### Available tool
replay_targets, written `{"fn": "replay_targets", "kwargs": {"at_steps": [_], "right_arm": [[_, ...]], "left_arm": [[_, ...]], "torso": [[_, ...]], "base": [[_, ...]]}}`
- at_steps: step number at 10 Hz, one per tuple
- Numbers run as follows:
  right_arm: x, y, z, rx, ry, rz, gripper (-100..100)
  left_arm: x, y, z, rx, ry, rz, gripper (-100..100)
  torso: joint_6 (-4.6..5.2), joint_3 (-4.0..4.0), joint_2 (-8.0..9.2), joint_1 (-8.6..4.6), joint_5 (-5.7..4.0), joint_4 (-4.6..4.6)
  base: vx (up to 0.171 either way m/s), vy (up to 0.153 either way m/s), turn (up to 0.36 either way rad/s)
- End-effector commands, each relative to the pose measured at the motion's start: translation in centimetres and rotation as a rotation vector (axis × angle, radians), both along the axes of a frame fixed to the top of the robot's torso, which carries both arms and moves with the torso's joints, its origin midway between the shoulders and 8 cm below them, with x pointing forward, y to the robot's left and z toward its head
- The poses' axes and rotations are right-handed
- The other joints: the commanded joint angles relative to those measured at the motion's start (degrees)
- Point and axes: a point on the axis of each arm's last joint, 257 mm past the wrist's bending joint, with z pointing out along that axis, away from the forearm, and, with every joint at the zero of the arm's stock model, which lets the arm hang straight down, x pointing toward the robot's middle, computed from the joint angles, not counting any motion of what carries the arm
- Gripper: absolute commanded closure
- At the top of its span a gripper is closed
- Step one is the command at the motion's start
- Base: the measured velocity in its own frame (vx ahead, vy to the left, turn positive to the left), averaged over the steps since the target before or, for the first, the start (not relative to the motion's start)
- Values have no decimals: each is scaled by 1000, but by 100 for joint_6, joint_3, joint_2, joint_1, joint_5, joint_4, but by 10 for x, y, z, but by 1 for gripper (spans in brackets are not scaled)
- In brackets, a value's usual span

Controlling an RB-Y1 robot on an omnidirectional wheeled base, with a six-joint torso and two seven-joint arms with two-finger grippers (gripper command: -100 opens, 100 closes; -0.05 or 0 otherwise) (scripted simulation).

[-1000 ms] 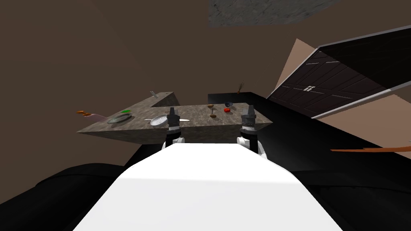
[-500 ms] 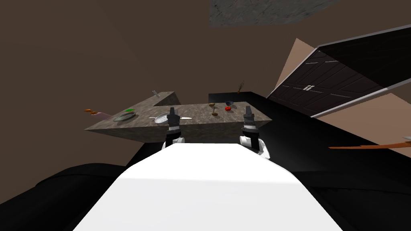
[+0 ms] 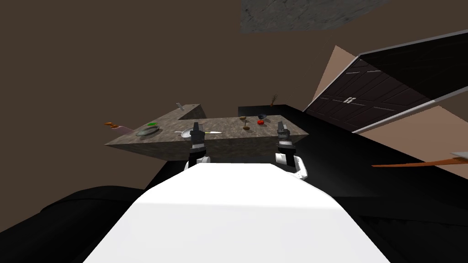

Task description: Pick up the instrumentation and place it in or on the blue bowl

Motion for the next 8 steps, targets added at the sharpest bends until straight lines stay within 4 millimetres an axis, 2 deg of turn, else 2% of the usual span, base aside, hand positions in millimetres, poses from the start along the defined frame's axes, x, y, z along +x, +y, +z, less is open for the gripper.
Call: {"fn": "replay_targets", "kwargs": {"at_steps": [1, 3, 4, 6, 7, 8], "right_arm": [[6, -11, -7, -57, 28, -55, -100], [18, -30, -18, -135, 70, -135, -100], [19, -30, -19, -144, 75, -142, -100], [32, -49, -31, -220, 124, -221, -100], [32, -49, -31, -227, 125, -224, -100], [39, -58, -38, -266, 151, -263, -100]], "left_arm": [[0, 0, 0, 0, 0, 0, 0], [0, 0, 0, 0, 0, 0, 0], [0, 0, 0, 0, 0, 0, 0], [0, 0, 0, 0, 0, 0, 0], [0, 0, 0, 0, 0, 0, 0], [0, 0, 0, 0, 0, 0, 0]], "torso": [[0, 0, 0, 0, 0, 0], [-1, -6, -9, 4, 0, -3], [-1, -8, -13, 18, 3, -3], [-1, -10, -16, 2, 0, -4], [-1, -12, -20, 5, 1, -5], [0, -12, -20, 3, 1, -5]], "base": [[-31, 39, 5], [-29, 87, 12], [-19, 77, -2], [-12, 59, 18], [-4, 59, 2], [0, 60, 9]]}}
